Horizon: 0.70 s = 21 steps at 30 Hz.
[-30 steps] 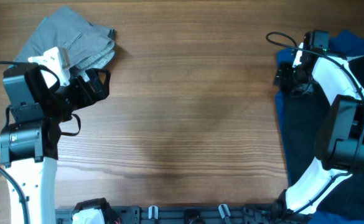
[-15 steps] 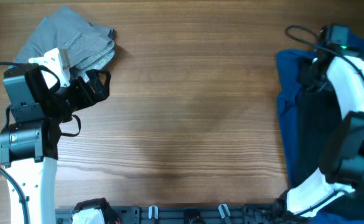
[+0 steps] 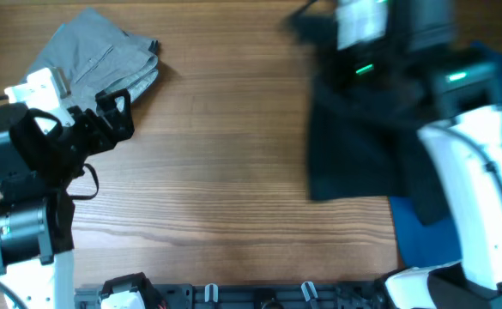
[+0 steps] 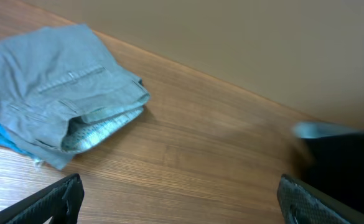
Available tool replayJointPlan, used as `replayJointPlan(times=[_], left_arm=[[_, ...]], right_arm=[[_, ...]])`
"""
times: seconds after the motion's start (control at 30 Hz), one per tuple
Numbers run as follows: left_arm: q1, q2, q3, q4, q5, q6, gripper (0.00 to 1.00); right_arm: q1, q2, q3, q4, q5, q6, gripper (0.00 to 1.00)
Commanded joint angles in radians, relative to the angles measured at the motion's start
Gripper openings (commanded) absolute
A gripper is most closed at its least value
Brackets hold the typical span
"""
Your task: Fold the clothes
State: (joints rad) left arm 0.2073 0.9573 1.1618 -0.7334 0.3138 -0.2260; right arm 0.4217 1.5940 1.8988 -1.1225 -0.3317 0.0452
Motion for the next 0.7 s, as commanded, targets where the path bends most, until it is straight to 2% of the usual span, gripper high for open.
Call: replayJointPlan(times=[0.0, 0.07, 0.13, 0.17, 0.23, 0.27, 0.33, 0.37, 0.4, 0.43, 0.47, 0.57, 0.67], left_arm=[[0.012, -0.030, 0.022, 0.011, -0.026, 0.066, 1.00], [0.012, -0.033, 0.022, 0.011, -0.059, 0.066, 1.00], [0.011, -0.033, 0.022, 0.011, -0.064, 0.069, 1.00], [0.010, -0.031, 0.022, 0.009, -0.060, 0.070, 1.00], [0.002, -0.013, 0.022, 0.001, -0.007, 0.095, 1.00], [-0.043, 0.037, 0.022, -0.026, 0.045, 0.168, 0.94], [-0.143, 0.160, 0.022, -0.038, 0.045, 0.225, 0.68], [-0.201, 0.243, 0.022, -0.023, 0.045, 0.249, 0.51], [-0.267, 0.355, 0.022, 0.023, 0.045, 0.249, 0.25], [-0.318, 0.455, 0.022, 0.078, 0.045, 0.249, 0.12], [-0.363, 0.557, 0.022, 0.142, 0.045, 0.249, 0.04], [-0.471, 0.818, 0.022, 0.324, 0.045, 0.249, 0.04], [-0.541, 0.952, 0.022, 0.433, 0.045, 0.250, 0.04]], right_arm=[[0.356, 0.098, -0.010, -0.041, 0.061, -0.052, 0.43], [0.454, 0.110, -0.010, -0.039, 0.333, 0.003, 0.68], [0.448, 0.100, 0.000, -0.043, 0.491, 0.061, 0.75], [0.415, 0.084, 0.000, -0.043, 0.523, 0.095, 0.79], [0.323, 0.053, 0.000, -0.051, 0.527, 0.183, 0.80], [0.208, 0.028, 0.000, -0.071, 0.516, 0.305, 0.80], [0.064, 0.013, 0.000, -0.098, 0.417, 0.410, 0.75], [0.004, 0.014, 0.000, -0.103, 0.357, 0.410, 0.74], [-0.053, 0.016, 0.000, -0.105, 0.307, 0.410, 0.73], [-0.097, 0.016, 0.000, -0.107, 0.279, 0.411, 0.73], [-0.126, 0.016, 0.000, -0.113, 0.269, 0.422, 0.73], [-0.179, 0.018, 0.000, -0.149, 0.270, 0.453, 0.73], [-0.192, 0.019, -0.004, -0.155, 0.271, 0.453, 0.73]])
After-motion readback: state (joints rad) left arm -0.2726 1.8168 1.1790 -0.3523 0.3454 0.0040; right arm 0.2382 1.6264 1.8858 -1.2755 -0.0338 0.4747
